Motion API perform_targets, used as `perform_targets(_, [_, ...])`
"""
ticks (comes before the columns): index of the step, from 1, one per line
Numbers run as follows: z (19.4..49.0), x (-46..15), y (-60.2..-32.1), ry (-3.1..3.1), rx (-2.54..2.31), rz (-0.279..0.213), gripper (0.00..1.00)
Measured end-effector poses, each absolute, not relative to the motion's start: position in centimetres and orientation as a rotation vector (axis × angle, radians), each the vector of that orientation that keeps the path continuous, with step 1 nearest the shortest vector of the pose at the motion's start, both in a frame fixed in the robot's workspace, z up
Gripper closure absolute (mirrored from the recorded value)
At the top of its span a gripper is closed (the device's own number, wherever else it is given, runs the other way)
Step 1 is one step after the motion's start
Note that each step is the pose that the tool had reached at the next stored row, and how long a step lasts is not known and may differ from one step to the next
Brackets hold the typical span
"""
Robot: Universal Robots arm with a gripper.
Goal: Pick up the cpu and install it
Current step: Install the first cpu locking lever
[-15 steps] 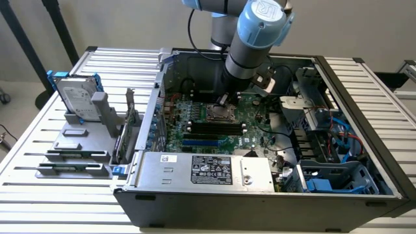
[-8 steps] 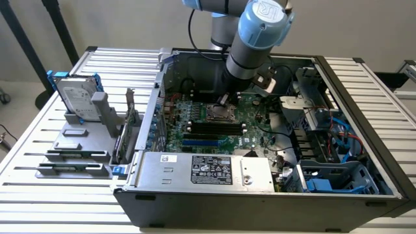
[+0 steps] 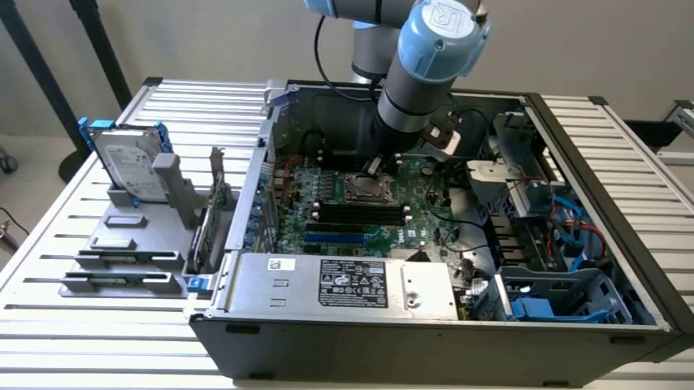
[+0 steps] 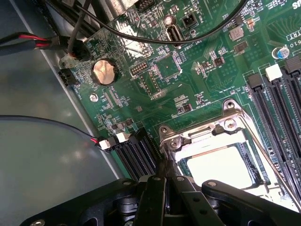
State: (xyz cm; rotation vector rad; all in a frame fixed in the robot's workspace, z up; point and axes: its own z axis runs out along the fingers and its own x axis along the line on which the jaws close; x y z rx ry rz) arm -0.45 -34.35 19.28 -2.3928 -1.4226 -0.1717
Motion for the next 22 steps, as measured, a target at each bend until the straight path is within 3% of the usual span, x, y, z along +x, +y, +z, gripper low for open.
perform_targets(22, [19.28, -0.45, -34.16, -1.428, -2.406, -0.152, 0.89])
